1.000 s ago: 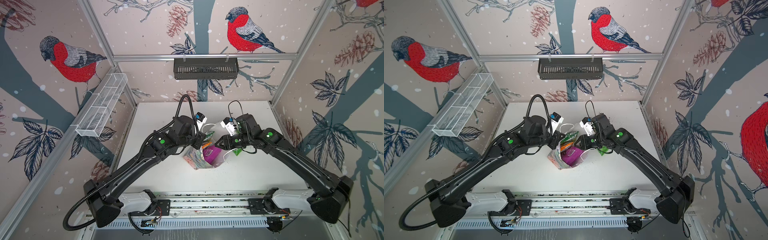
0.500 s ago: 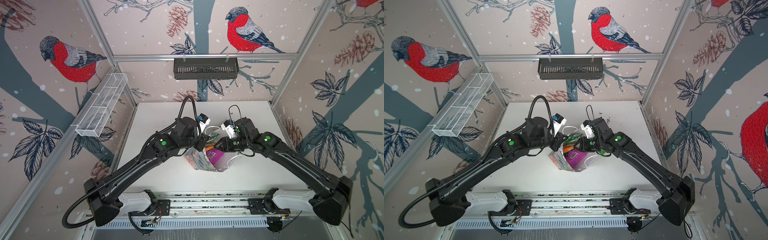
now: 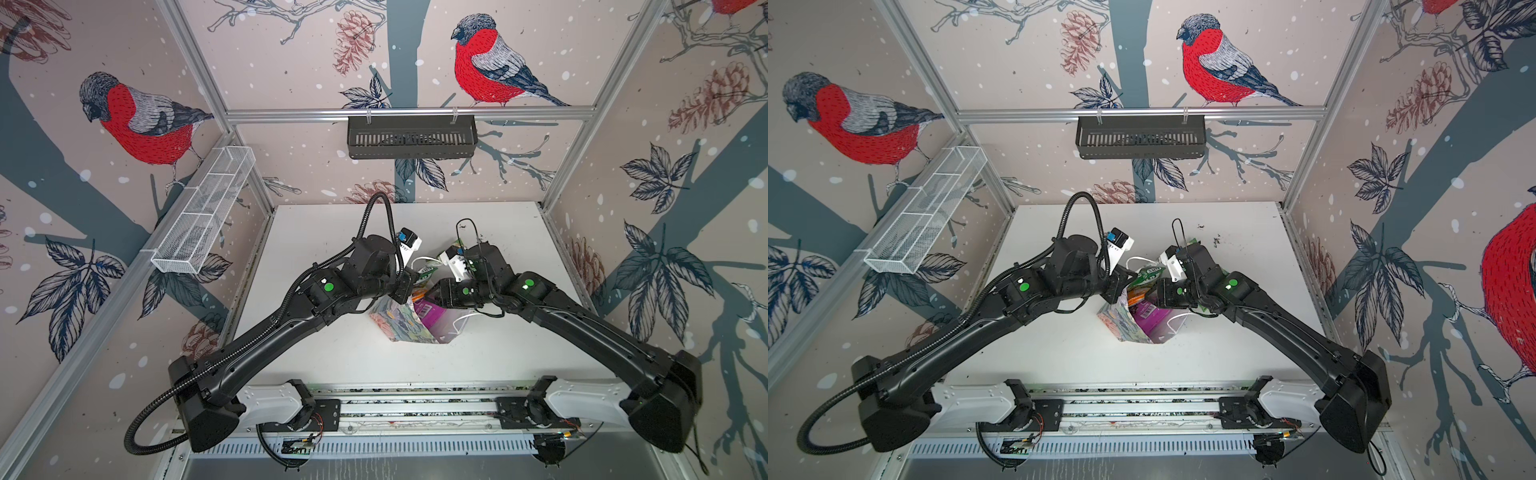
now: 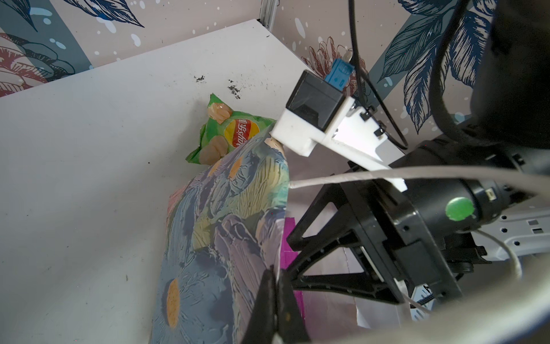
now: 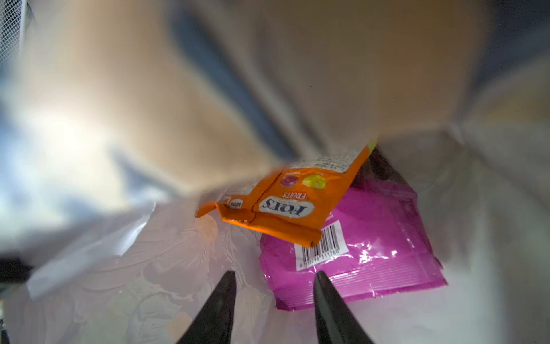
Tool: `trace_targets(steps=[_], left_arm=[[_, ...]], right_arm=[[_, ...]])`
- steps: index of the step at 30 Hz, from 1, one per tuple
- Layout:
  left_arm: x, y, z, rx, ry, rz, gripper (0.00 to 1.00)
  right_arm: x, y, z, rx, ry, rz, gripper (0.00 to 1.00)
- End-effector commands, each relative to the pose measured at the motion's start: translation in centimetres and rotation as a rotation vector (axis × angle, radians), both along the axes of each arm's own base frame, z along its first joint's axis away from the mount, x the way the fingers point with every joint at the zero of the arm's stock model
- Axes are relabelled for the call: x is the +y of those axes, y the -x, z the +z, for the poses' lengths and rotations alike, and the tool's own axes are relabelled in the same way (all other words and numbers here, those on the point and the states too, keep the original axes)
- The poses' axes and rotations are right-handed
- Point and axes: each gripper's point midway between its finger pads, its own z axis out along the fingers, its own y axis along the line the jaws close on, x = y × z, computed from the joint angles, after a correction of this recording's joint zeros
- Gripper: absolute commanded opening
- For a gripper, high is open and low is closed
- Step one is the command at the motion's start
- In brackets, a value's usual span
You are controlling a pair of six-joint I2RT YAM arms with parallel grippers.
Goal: Take the snacks out of the paper bag
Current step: Pick up the snack from the paper bag.
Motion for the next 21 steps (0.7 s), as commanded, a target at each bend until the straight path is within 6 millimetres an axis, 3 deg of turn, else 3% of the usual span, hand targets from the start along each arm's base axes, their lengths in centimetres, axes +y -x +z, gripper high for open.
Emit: trace_targets(steps=[1, 14, 21], left_arm=[[-1.4, 0.2, 3.3, -0.071, 0.111, -0.039, 0.0], [-1.6, 0.6, 2.9, -0.056, 0.108, -0.045, 0.0], [-1.7, 0.8, 1.9, -0.02, 0.099, -0.043, 0.0]], right_arm=[[-0.3, -0.7, -0.4, 0.018, 0.008, -0.063, 0.45], [-1.2, -0.8, -1.8, 0.024, 0.09, -0.112, 0.45], [-0.4, -0.8, -1.1, -0.001, 0.076, -0.111, 0.45]])
